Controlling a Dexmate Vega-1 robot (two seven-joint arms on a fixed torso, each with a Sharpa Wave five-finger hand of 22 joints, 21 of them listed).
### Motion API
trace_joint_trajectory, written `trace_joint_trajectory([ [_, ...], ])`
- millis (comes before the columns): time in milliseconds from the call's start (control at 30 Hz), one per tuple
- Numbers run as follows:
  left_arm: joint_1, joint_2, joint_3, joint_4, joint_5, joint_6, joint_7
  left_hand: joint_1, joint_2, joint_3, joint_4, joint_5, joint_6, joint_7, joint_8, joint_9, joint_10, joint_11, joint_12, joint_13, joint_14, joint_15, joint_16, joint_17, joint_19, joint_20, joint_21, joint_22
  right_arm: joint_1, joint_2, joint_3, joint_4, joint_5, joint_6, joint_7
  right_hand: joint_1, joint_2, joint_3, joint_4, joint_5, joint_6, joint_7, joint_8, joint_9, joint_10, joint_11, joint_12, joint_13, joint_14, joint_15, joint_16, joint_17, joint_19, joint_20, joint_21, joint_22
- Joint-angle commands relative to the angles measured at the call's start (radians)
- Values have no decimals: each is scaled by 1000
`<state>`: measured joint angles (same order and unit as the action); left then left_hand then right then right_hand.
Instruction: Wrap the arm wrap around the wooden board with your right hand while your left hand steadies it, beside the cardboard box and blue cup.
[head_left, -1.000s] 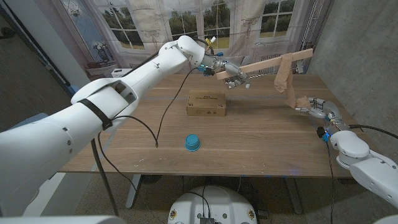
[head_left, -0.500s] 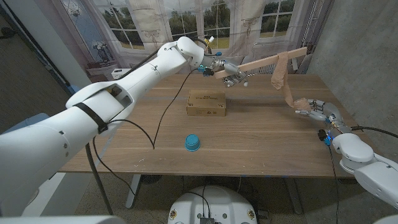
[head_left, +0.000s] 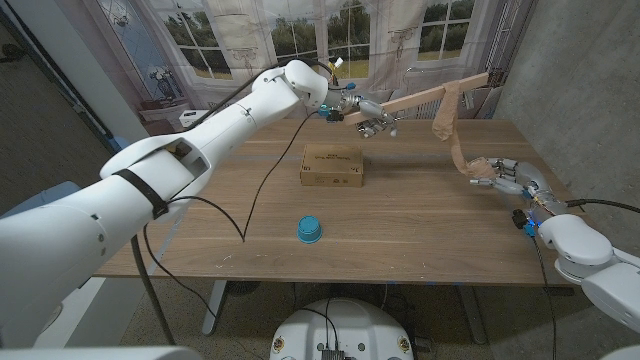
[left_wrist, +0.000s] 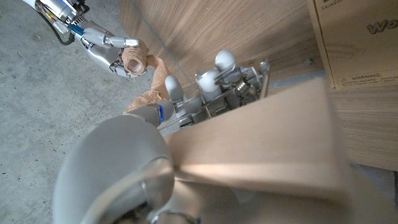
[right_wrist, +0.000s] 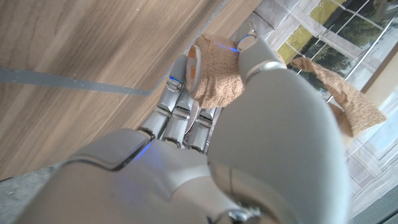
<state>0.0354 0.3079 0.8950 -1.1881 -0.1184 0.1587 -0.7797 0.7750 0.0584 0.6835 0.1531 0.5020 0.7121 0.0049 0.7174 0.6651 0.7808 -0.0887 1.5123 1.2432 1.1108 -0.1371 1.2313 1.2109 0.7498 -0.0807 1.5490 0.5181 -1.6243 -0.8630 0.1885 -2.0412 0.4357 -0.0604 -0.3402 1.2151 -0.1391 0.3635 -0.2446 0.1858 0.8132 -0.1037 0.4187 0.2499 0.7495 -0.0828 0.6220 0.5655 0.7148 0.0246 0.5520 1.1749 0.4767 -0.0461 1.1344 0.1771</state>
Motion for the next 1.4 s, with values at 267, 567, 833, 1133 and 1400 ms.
trace_joint_trajectory([
  [267, -11, 2, 24, -12, 26, 41, 25, 3, 13, 0, -1, -7, 2, -6, -2, 3, 13, -13, 64, 3, 84, -69, -3, -1, 13, -92, 6, 2, -122, -6, 104, -175, -91, -59, 47, 169, 168, 85, 75, 8, 231, 116, -1, 6, 240, 64, 2, 6, 429, -253, -5, -4, -8, -6, 5, -1],
  [567, -30, -17, 43, 30, 35, 39, 2, 4, 16, 1, -1, -9, 2, -6, -2, 3, 13, -11, 64, 3, 89, -70, 2, 5, 15, -94, 7, 3, -158, 2, 142, -259, -158, -75, 74, 168, 166, 88, 75, 8, 234, 111, -5, 6, 238, 61, -3, 4, 433, -254, -7, -5, -9, -9, 6, -1],
  [833, -50, -31, 66, 59, 47, 41, -38, 4, 17, 0, -1, -11, 5, -6, -4, -1, 12, -11, 63, 3, 89, -70, 5, 9, 15, -94, 8, 4, -167, 46, 137, -294, -250, -21, 50, 166, 166, 89, 76, 8, 236, 108, -8, 6, 239, 60, -5, 5, 432, -254, -13, -10, -9, -13, 7, -1],
  [1133, -56, -36, 81, 59, 59, 55, -60, 5, 18, 1, -2, -12, 7, -3, -6, -3, 14, -11, 64, 3, 87, -70, 5, 7, 16, -94, 8, 6, -181, 66, 154, -357, -326, -27, 61, 165, 161, 91, 75, 6, 241, 105, -11, 5, 243, 59, -8, 2, 434, -254, -17, -11, -8, -19, 9, -1],
  [1400, -64, -47, 92, 75, 71, 58, -67, 6, 19, 1, -3, -14, 9, -4, -6, -5, 13, -13, 63, 3, 87, -70, 8, 8, 17, -95, 8, 5, -196, 94, 183, -391, -360, 4, 95, 165, 159, 93, 75, 5, 243, 105, -14, 5, 243, 57, -11, 3, 434, -254, -20, -12, -8, -21, 10, -1],
])
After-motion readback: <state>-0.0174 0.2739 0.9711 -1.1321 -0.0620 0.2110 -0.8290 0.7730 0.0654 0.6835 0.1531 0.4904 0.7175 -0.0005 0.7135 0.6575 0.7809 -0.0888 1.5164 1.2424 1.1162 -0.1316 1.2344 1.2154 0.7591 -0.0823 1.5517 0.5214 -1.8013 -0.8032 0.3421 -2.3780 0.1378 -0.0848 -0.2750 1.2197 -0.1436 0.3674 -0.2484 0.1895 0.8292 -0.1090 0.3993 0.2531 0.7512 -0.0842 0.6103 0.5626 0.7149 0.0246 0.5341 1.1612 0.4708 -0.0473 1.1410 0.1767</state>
